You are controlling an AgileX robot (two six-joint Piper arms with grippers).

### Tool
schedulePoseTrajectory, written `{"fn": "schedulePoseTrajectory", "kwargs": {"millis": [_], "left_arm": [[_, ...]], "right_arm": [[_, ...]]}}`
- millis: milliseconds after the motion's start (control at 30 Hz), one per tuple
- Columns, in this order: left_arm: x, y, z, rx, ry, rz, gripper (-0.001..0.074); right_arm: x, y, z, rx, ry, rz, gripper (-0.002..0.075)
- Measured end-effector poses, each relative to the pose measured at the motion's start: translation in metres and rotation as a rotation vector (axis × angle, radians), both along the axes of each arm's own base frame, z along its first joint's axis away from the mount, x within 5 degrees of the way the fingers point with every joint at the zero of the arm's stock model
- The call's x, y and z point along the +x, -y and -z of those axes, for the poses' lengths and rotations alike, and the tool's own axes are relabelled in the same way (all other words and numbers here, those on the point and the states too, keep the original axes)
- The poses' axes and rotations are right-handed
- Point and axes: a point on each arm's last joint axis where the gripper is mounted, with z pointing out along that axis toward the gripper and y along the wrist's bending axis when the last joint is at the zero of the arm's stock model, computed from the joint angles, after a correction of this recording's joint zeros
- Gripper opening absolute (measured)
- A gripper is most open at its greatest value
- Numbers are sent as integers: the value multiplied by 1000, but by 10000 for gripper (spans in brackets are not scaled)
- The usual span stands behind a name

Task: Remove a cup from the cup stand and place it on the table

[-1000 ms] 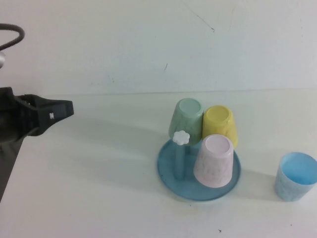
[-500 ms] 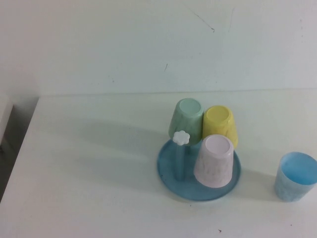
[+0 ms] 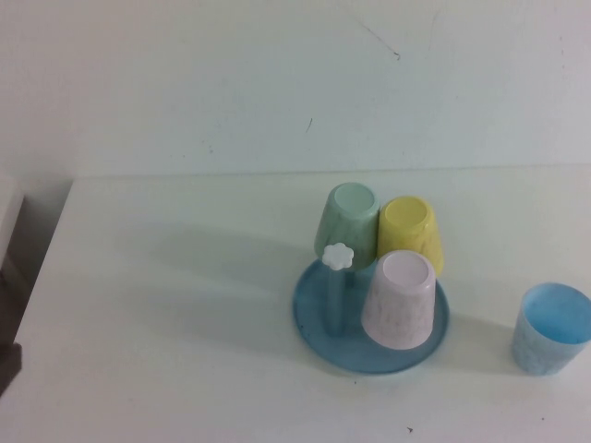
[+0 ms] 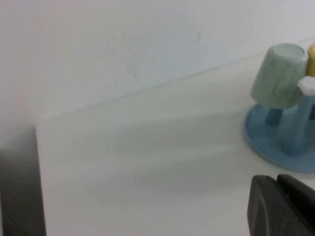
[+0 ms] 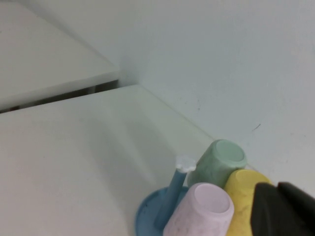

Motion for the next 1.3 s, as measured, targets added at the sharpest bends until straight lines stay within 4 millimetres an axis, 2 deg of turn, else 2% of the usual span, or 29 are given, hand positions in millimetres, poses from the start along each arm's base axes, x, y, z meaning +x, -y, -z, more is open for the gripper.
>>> {"fn": "schedulePoseTrajectory", "kwargs": {"millis": [233,533,900,1167,1300], "left_arm": [[-9,8,16,16,-165,114,-1],[-21,15,27,33,-317,229,-1],[-24,15,29,38,-346,250,-1],[-24,15,29,34,-350,245,-1],[-24,15,29,34,-351,246,-1]], "right_arm": [[0,0,0,0,-2,-2,-1],[-1,0,1,-5,-8,-8,-2],[2,0,35,-41,-83,14,-2],[7,10,31,-44,70,123,-2],[-1,27,31,-51,234,247,-2]]}}
